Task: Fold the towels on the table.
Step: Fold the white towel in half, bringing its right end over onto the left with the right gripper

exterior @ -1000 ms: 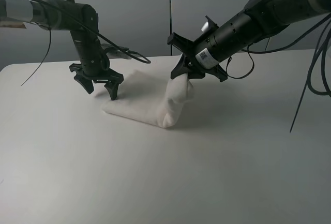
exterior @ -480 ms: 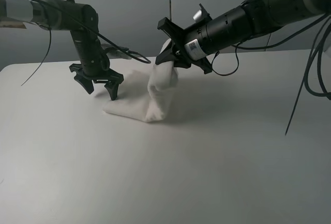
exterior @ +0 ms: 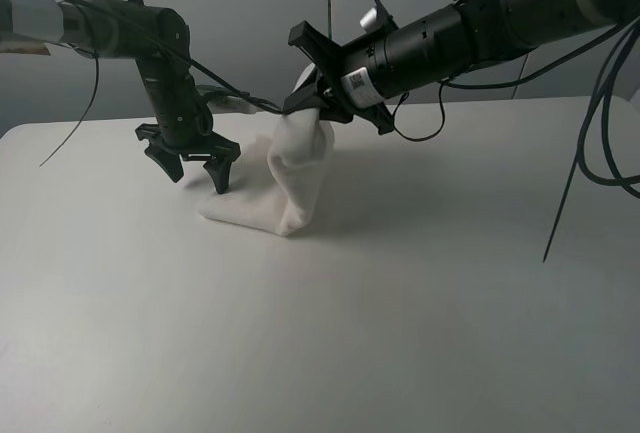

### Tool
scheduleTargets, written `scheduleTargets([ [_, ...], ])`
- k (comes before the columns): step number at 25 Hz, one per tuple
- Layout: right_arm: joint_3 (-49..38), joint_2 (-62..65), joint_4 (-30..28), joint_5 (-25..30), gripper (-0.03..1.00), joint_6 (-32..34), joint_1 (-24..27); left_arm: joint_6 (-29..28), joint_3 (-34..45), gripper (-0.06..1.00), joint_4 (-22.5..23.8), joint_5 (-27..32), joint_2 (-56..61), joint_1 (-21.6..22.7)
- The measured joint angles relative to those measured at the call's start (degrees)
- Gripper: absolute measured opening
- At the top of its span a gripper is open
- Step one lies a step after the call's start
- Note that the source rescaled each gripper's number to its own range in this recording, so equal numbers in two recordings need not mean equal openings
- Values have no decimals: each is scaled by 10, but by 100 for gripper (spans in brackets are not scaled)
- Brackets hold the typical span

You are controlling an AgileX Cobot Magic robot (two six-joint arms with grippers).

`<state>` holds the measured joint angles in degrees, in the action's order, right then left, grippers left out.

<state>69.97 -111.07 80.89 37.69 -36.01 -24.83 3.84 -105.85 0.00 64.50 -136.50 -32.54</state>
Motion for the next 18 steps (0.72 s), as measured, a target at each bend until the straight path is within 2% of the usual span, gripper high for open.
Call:
scheduleTargets([
  [9,0,0,10,-26,1,-6,-21,4,0,98,-8,0,0,0],
  [18,0,-21,48,-18,1,-19,-22,14,0,98,-28,0,0,11],
])
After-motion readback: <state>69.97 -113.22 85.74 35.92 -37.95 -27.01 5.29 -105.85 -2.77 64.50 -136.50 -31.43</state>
